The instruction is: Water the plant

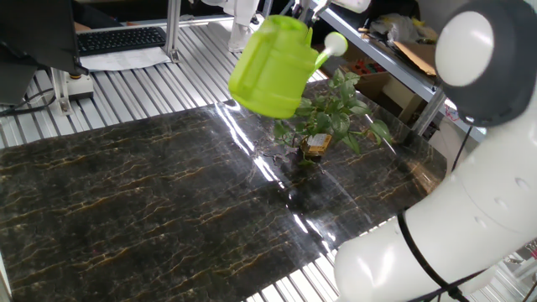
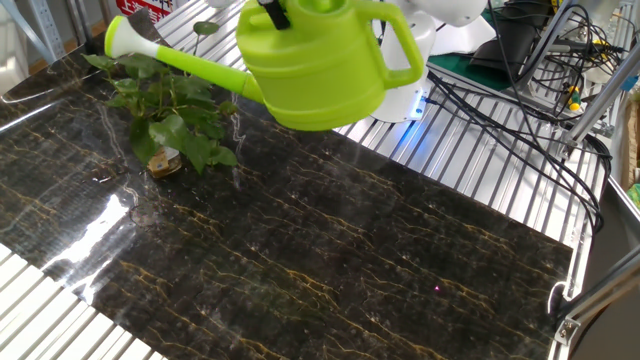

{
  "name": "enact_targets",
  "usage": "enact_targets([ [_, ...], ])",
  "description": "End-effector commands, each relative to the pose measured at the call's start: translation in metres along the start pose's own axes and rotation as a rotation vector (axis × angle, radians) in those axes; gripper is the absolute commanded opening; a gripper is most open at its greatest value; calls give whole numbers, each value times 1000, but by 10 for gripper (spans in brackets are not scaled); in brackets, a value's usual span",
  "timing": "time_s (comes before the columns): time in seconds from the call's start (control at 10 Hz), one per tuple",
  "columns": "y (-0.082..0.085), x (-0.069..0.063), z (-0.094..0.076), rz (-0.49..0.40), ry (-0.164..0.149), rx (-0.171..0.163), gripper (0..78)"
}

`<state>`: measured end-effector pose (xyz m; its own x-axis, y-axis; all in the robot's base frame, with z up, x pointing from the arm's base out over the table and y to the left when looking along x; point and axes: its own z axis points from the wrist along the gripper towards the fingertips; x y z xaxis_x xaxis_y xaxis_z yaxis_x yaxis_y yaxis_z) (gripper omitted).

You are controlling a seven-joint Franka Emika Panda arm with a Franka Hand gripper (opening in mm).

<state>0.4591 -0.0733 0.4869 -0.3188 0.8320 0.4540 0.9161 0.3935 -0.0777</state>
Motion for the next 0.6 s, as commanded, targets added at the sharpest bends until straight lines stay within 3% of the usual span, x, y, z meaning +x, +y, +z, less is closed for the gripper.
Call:
enact_targets([
  [0.1,10,33,39,-315,-248,101,11],
  [0.2,11,34,46,-381,-274,138,11],
  [0.5,18,36,66,-442,-277,136,11],
  [0.6,23,36,77,-529,-283,170,11],
])
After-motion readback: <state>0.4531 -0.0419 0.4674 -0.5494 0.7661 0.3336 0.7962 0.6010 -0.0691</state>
